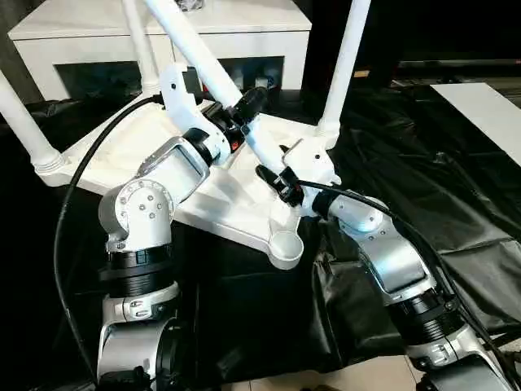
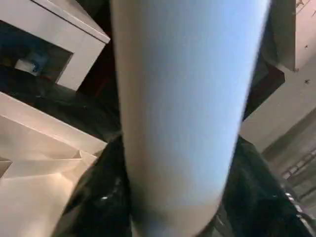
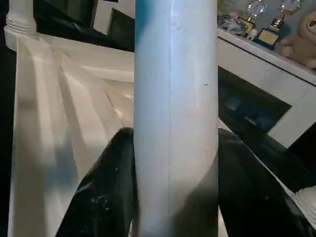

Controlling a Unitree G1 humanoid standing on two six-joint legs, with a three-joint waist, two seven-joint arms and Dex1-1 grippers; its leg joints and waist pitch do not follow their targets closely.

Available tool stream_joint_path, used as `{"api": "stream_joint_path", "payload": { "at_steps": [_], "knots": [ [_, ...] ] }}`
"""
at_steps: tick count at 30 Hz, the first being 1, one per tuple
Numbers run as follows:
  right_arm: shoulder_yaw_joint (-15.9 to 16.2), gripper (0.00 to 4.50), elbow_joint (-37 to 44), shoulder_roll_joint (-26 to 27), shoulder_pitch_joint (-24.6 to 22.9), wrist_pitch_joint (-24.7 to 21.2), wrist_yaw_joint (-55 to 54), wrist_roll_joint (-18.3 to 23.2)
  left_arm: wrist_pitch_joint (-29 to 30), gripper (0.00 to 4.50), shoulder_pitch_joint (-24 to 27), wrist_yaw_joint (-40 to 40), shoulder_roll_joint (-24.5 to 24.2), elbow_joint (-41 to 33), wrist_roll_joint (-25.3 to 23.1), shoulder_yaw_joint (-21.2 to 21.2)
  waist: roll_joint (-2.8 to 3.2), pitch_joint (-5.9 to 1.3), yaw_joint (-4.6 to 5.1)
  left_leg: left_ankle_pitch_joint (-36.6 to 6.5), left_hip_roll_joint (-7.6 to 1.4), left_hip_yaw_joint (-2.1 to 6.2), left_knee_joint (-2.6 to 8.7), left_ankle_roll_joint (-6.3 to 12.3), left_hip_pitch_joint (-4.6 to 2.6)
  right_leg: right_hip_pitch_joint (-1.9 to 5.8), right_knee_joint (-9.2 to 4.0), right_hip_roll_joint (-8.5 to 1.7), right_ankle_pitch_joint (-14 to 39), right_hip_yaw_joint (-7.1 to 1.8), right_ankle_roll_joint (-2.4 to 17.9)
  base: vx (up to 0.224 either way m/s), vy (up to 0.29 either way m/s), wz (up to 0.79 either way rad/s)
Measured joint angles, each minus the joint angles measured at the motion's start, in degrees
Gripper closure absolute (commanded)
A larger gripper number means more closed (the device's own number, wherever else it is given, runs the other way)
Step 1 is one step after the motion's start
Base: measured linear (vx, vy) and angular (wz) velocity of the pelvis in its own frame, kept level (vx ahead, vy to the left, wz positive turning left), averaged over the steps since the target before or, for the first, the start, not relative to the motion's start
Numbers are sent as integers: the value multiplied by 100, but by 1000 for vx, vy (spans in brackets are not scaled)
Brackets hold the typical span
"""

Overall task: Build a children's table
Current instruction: Pick table leg

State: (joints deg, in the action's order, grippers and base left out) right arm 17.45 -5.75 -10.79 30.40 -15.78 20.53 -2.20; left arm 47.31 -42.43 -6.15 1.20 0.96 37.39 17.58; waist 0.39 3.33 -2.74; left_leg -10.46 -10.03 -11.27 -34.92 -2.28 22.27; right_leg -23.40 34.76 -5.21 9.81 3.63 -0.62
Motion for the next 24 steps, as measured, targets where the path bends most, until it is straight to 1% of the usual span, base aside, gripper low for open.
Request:
{"api": "stream_joint_path", "payload": {
  "at_steps": [2,3,5,8,9,10,11,13,14,15,16,17,18,19,20,23,24],
  "knots": [
    [0,269,-16,7,0,4,0,-12,-1,237,0,22,-1,6,0,1,-1,0,9,0,0,0,0,0,0,0,0,0,0,0,0,0,0,0],
    [-5,269,-18,11,0,15,0,-18,-4,237,0,23,-1,6,0,1,-1,0,17,0,0,0,0,0,0,0,0,0,0,-1,0,0,0,0],
    [-11,269,-47,36,10,30,-1,-28,-7,260,0,24,-1,7,0,1,-1,0,31,0,0,0,0,0,0,0,1,0,0,0,0,0,0,0],
    [-9,269,-119,64,61,57,-5,-66,-22,269,0,24,-30,9,-4,0,-1,1,58,0,0,0,-1,0,0,0,1,0,0,0,1,0,0,0],
    [-10,213,-127,67,67,77,-11,-73,-41,270,0,23,-48,9,-4,0,-2,0,61,0,0,0,-1,0,0,0,1,0,0,0,0,0,0,0],
    [-27,199,-129,108,67,83,6,-28,-55,271,0,11,-82,9,-8,-17,-3,0,63,0,0,0,0,0,0,0,1,0,0,0,1,0,0,0],
    [-84,199,-134,153,66,65,76,76,-56,271,0,-28,-132,9,-13,-59,-4,1,67,0,0,0,0,0,0,0,1,0,0,0,0,0,0,0],
    [-371,197,-47,283,65,-170,405,653,-3,271,0,-240,-371,9,-66,-257,-7,4,72,0,-2,0,0,0,-1,0,3,2,0,0,0,0,0,0],
    [-446,172,36,298,65,-252,504,823,21,271,0,-315,-431,9,-86,-299,-7,4,72,0,-2,0,0,0,-1,0,3,1,0,0,0,0,0,0],
    [-556,160,132,296,64,-378,644,1043,58,271,0,-403,-494,8,-94,-365,-8,4,66,0,-1,0,-1,1,0,0,3,1,0,0,1,0,0,0],
    [-663,156,318,174,55,-616,968,1404,181,271,1,-605,-649,2,-79,-461,-14,7,52,0,0,0,-1,1,0,0,3,1,0,-1,1,0,0,0],
    [-730,154,417,64,54,-721,1147,1587,254,271,1,-701,-734,1,-74,-502,-17,5,40,0,0,0,-1,2,-1,2,3,1,-1,-1,1,0,0,0],
    [-859,135,594,-143,38,-978,1509,1932,373,271,2,-909,-874,-18,-21,-560,-18,6,26,-1,0,0,-2,3,0,2,3,1,-1,-1,2,0,0,0],
    [-947,135,720,-370,11,-1186,1801,2204,477,271,5,-1105,-1030,-46,44,-657,-18,6,8,-1,0,0,-3,3,-1,3,3,0,-1,-1,2,0,0,0],
    [-1082,121,799,-550,-24,-1341,2018,2408,558,271,11,-1265,-1153,-101,107,-704,-19,5,-9,-1,0,0,-3,3,-3,4,4,0,-1,-2,2,0,0,0],
    [-1510,108,796,-956,-39,-1817,2553,2936,647,271,10,-1803,-1466,-200,221,-862,-20,5,-34,0,-1,-2,-5,2,-12,4,16,0,-1,-3,3,0,0,0],
    [-1646,97,781,-1107,-30,-2042,2756,3142,684,271,9,-2087,-1589,-208,301,-959,-19,5,-44,1,-1,-2,-6,1,-16,4,20,0,-1,-4,3,0,0,0]
  ]
}}
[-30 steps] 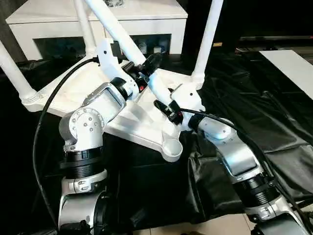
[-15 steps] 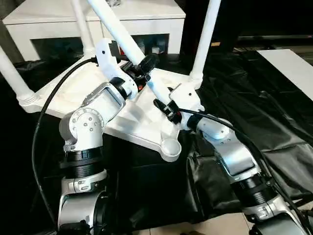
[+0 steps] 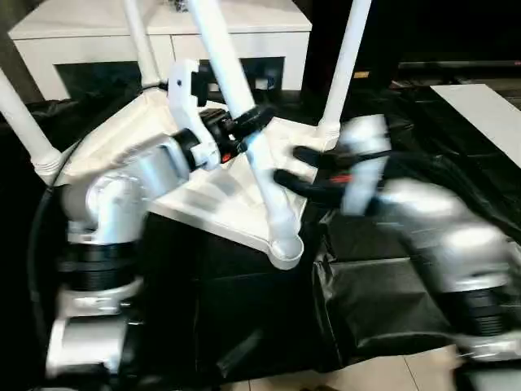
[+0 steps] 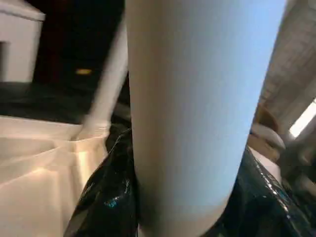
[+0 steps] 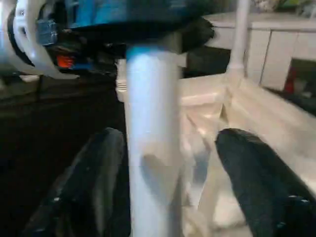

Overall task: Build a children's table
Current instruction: Pick table leg

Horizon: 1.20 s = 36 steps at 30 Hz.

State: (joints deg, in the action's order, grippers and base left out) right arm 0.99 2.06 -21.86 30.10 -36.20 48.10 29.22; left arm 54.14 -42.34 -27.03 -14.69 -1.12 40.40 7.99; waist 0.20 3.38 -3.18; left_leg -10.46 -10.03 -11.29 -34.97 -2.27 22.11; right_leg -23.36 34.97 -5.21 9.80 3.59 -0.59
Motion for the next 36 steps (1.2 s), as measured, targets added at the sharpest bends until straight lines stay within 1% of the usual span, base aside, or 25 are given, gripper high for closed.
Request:
{"api": "stream_joint_path", "payload": {
  "at_steps": [1,3,4,6,9,14,15,18,19,20,21,24,26,28,31,32,34,36],
  "knots": [
    [-68,75,-9,-140,0,-151,131,103,54,271,0,-216,-100,-26,64,-85,0,0,-5,0,0,0,0,0,-1,0,0,0,-1,0,1,0,0,0],
    [-238,72,-90,-396,28,-461,350,285,119,271,-1,-643,-240,-58,175,-197,0,0,-15,1,0,0,0,-2,-5,1,2,0,-5,0,8,0,0,0],
    [-263,71,-118,-486,43,-614,446,398,147,271,-23,-783,-255,-48,239,-211,0,0,-15,1,0,0,-2,-2,-4,1,4,0,-7,0,11,0,0,0],
    [-259,71,-138,-635,54,-932,665,614,202,271,-126,-1037,-262,-45,383,-222,0,0,-15,2,0,0,-2,-3,-6,1,4,0,-10,0,15,0,0,0],
    [-207,71,-173,-662,88,-1136,856,722,209,271,-289,-1271,-280,-47,490,-258,1,-1,-1,2,-1,0,-2,-4,-8,1,6,0,-12,0,18,0,0,0],
    [-27,71,-172,-715,107,-1386,1031,810,213,272,-323,-1449,-304,53,497,-287,3,-2,-18,3,-1,0,-4,-4,-6,1,6,0,-12,1,18,0,0,0],
    [14,99,-170,-704,108,-1439,1053,852,213,272,-338,-1482,-294,69,504,-288,2,-2,-23,3,-1,0,-4,-4,-6,1,5,0,-12,1,19,0,0,0],
    [155,112,-169,-685,112,-1542,1103,894,212,272,-420,-1559,-289,90,531,-337,2,-2,-31,3,-1,0,-8,-4,-4,1,4,0,-11,0,19,0,0,0],
    [173,127,-169,-673,121,-1568,1115,901,212,272,-441,-1577,-289,98,532,-339,2,-2,-34,3,-1,0,-8,-4,-3,1,4,0,-11,0,18,0,0,0],
    [179,127,-169,-653,131,-1589,1119,901,210,272,-455,-1597,-289,101,542,-339,3,-2,-37,3,-1,0,-8,-4,-3,1,4,0,-11,0,18,0,0,0],
    [183,149,-169,-639,139,-1607,1126,901,210,272,-457,-1603,-285,103,552,-339,2,-2,-39,3,-1,0,-8,-4,-3,1,4,0,-11,0,18,0,0,0],
    [208,159,-172,-636,143,-1611,1170,890,206,272,-457,-1599,-273,169,555,-328,2,-2,-40,3,-1,0,-9,-4,-3,1,4,0,-11,0,18,0,0,0],
    [288,189,-217,-600,183,-1609,1155,845,202,272,-459,-1591,-219,280,574,-293,2,-2,-39,3,-1,0,-10,-4,-4,2,6,-1,-12,1,19,0,0,0],
    [349,197,-225,-584,185,-1609,1131,848,202,272,-459,-1590,-208,346,574,-277,2,-2,-39,3,-1,0,-11,-4,-4,2,7,-1,-12,1,19,0,0,0],
    [394,232,-250,-585,256,-1620,1127,844,202,272,-459,-1591,-213,384,577,-235,2,-2,-39,3,-1,0,-12,-4,-4,2,8,-1,-12,0,19,0,0,0],
    [397,232,-252,-585,285,-1622,1136,843,200,272,-459,-1591,-211,389,591,-206,2,-2,-37,3,-1,0,-12,-4,-4,2,8,0,-12,0,19,0,0,0],
    [404,250,-252,-602,321,-1647,1190,842,200,272,-461,-1591,-200,407,615,-172,0,-3,-39,3,-1,0,-12,-4,-4,2,7,-1,-12,1,19,0,0,0],
    [417,252,-253,-634,334,-1703,1230,840,201,272,-463,-1590,-170,472,626,-169,-1,-3,-44,3,-1,0,-13,-4,-3,2,7,-1,-12,0,19,0,0,0]
  ]
}}
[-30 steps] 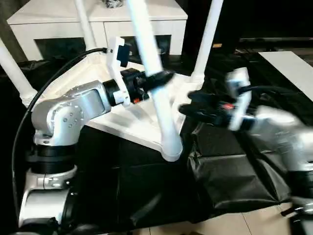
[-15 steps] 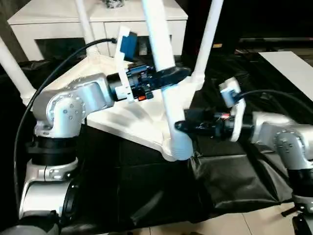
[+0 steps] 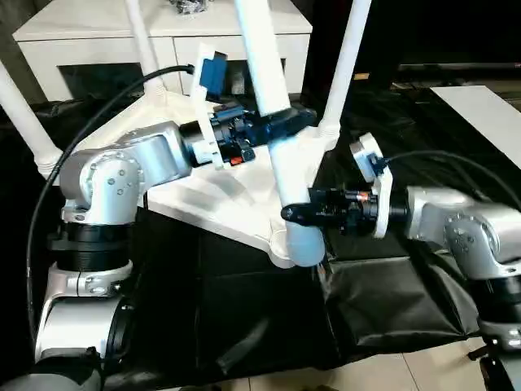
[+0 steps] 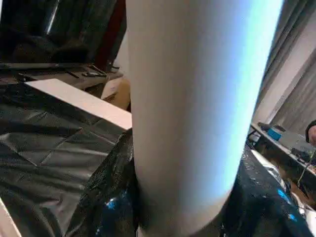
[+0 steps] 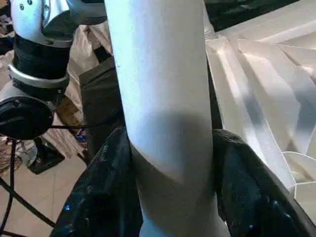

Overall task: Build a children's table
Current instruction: Pick table leg

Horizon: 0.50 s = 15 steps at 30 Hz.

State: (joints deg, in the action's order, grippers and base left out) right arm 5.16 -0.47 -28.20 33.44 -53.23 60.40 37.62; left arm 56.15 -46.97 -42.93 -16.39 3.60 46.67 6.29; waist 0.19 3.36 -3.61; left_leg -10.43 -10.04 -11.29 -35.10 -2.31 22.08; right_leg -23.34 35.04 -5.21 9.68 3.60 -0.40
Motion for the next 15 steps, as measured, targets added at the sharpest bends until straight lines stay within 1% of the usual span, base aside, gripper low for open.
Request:
{"api": "stream_joint_path", "payload": {
  "at_steps": [7,11,12,13,14,15],
  "knots": [
    [55,258,-23,-35,23,-38,5,-2,0,272,-1,22,37,141,27,20,-3,1,-10,0,0,0,-2,0,1,0,0,0,0,0,0,0,0,0],
    [-12,259,-84,72,32,-87,-51,29,-5,272,-6,126,70,176,32,81,-3,0,-9,0,0,0,-3,0,0,0,3,0,0,0,0,0,0,0],
    [-55,259,-105,92,39,-117,-72,41,12,237,-26,221,130,248,50,141,-3,0,-8,0,0,0,-5,0,0,0,4,0,0,0,0,0,0,0],
    [-95,259,-165,120,73,-129,-116,63,26,216,-51,326,165,338,80,220,-3,0,-9,0,0,0,-8,0,1,0,6,-1,-1,0,1,0,0,0],
    [-167,260,-206,175,79,-130,-183,84,27,202,-85,422,193,425,92,287,-5,0,-9,0,0,0,-9,0,0,0,7,-1,-1,0,2,0,0,0],
    [-241,260,-233,275,96,-128,-288,91,20,202,-126,534,204,501,80,348,-5,-1,-8,0,-1,0,-10,0,0,0,9,-1,-2,0,2,0,0,0]
  ]
}}
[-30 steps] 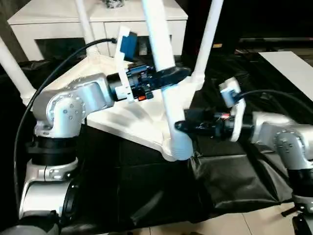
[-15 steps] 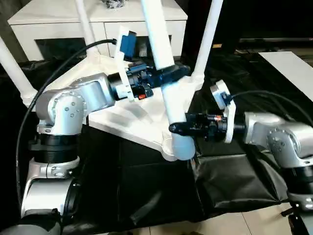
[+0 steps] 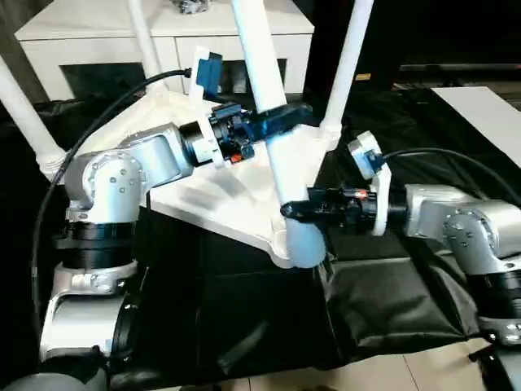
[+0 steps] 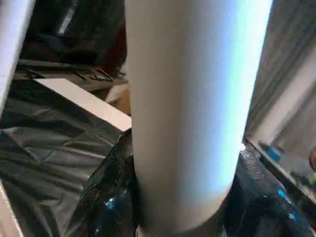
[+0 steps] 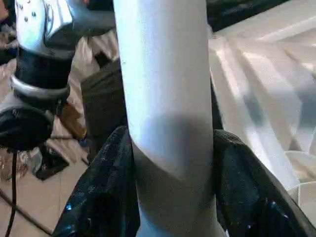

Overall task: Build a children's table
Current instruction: Pick table leg

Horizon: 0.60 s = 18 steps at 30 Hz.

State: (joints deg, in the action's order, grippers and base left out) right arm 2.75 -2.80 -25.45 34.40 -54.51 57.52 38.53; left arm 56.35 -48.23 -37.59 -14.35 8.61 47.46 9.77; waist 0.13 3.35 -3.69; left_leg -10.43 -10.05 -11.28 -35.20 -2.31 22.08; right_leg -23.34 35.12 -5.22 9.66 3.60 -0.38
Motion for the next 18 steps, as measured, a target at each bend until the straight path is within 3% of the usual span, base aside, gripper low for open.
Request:
{"api": "stream_joint_path", "payload": {
  "at_steps": [3,10,18],
  "knots": [
    [-241,261,-170,219,117,35,-445,5,-98,193,-27,382,107,194,-43,184,1,0,6,0,0,0,-2,0,1,0,0,0,-2,0,3,0,0,0],
    [-273,264,-195,335,141,133,-734,-99,-160,141,85,725,185,107,-223,199,1,0,-3,0,0,0,-2,0,6,0,-9,0,-1,1,2,0,0,0],
    [-212,264,-252,453,245,367,-853,-309,-50,138,449,702,288,-303,-235,-218,0,0,-32,0,0,0,-2,0,5,0,-7,-1,-2,1,3,0,0,0]
  ]
}}
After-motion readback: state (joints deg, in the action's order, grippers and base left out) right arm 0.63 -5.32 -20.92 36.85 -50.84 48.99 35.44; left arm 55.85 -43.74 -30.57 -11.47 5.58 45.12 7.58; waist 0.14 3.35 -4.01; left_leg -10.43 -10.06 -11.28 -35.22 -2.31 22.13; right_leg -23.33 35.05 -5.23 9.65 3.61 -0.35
